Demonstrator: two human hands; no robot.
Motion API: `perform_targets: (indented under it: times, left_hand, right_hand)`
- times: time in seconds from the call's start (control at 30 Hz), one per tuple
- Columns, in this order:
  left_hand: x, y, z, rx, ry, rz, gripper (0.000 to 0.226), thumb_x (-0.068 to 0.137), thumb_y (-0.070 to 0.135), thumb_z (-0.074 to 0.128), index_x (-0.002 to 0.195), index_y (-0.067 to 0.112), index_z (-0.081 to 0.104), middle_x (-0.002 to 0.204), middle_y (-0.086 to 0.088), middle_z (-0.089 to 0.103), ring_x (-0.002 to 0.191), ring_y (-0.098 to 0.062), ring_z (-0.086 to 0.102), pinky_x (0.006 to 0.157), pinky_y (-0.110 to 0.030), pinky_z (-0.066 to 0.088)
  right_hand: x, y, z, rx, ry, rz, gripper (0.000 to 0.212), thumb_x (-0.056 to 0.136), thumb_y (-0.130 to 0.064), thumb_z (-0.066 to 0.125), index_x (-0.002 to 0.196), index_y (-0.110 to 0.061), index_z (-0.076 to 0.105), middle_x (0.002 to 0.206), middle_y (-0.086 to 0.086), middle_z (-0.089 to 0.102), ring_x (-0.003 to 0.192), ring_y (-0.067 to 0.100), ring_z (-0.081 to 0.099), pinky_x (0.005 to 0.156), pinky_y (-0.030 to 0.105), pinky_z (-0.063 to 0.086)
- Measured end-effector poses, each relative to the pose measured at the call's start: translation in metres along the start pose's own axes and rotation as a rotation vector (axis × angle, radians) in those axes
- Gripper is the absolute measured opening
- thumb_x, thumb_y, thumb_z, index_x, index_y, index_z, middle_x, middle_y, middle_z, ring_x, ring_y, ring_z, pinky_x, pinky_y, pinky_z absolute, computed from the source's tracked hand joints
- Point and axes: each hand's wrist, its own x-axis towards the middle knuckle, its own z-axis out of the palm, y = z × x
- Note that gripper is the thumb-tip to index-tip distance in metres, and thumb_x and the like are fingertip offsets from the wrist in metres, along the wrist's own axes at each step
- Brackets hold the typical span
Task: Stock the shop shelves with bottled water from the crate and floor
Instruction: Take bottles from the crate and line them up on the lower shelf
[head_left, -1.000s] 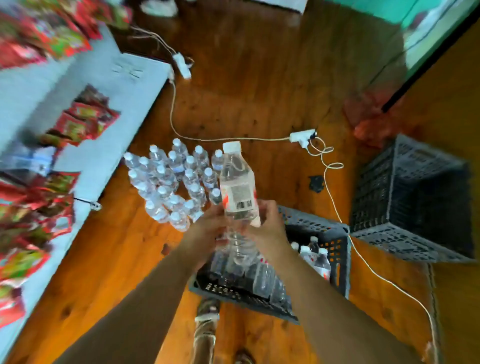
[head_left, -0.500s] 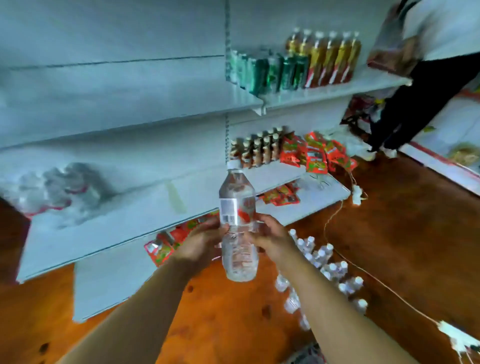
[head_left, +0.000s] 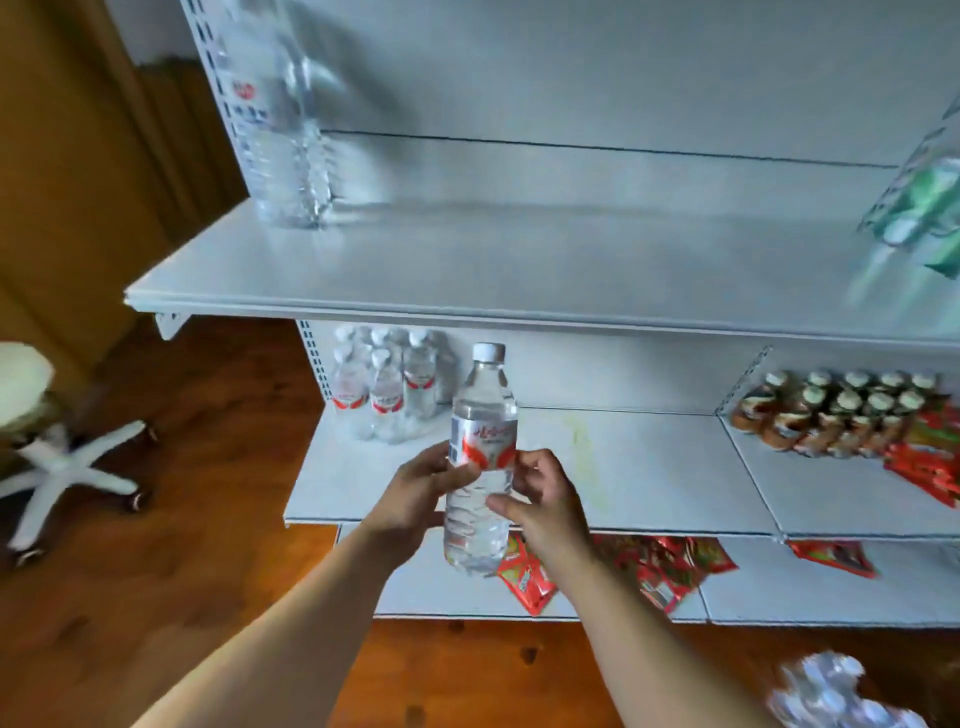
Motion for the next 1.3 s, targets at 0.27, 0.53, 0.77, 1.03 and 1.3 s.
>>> perform_targets:
  times: [0.27, 0.53, 0.77, 1.03, 1.3]
  left_hand:
    - [0.093, -0.055, -0.067, 0.097, 0.084, -0.023, 0.031, 0.078, 0.032, 0.067, 0.108, 0.038, 0.062, 0.113, 0.014, 0.065, 0.107, -0.006, 0.056, 0.088, -0.04, 0.04]
    - [0.194, -0.111, -0.108, 0.013, 0.236, 0.2, 0.033, 0.089, 0.014, 0.06, 0.115, 0.004, 0.042, 0.119, -0.015, 0.059, 0.105, -0.025, 0.062, 0.086, -0.043, 0.052]
    - [0.26, -0.173, -0.124, 0.052, 0.43, 0.395, 0.035, 0.083, 0.025, 0.067, 0.115, 0.012, 0.058, 0.103, -0.008, 0.066, 0.095, -0.011, 0.065, 0.082, -0.026, 0.055]
    - [0.282, -0.187, -0.134, 0.119, 0.552, 0.449, 0.038, 0.094, 0.026, 0.053, 0.132, 0.025, 0.051, 0.118, 0.007, 0.061, 0.108, -0.009, 0.057, 0.093, -0.027, 0.044]
    - [0.293, -0.19, -0.128, 0.356, 0.785, 0.408, 0.042, 0.094, 0.02, 0.044, 0.136, 0.029, 0.046, 0.122, -0.003, 0.054, 0.104, -0.018, 0.056, 0.095, -0.033, 0.045]
  right_hand:
    - [0.109, 0.07, 0.039, -0.162, -0.104, -0.08, 0.06, 0.067, 0.009, 0.071, 0.11, -0.031, 0.058, 0.104, -0.013, 0.066, 0.103, 0.005, 0.061, 0.083, 0.009, 0.044]
    - [0.21, 0.148, 0.089, -0.173, 0.015, -0.268, 0.058, 0.071, 0.005, 0.072, 0.123, -0.015, 0.057, 0.115, -0.003, 0.061, 0.109, 0.012, 0.056, 0.074, -0.002, 0.038]
    - [0.261, 0.218, 0.119, -0.029, 0.098, -0.354, 0.061, 0.072, 0.01, 0.069, 0.125, -0.016, 0.055, 0.112, -0.002, 0.064, 0.11, 0.015, 0.06, 0.095, 0.027, 0.047]
    - [0.303, 0.232, 0.136, -0.06, 0.101, -0.486, 0.061, 0.074, 0.009, 0.069, 0.129, -0.011, 0.051, 0.119, 0.004, 0.062, 0.108, 0.011, 0.058, 0.074, -0.005, 0.039]
    - [0.314, 0.232, 0.141, -0.136, 0.133, -0.52, 0.058, 0.076, 0.001, 0.07, 0.128, -0.017, 0.051, 0.115, -0.001, 0.063, 0.1, 0.008, 0.058, 0.082, 0.007, 0.043]
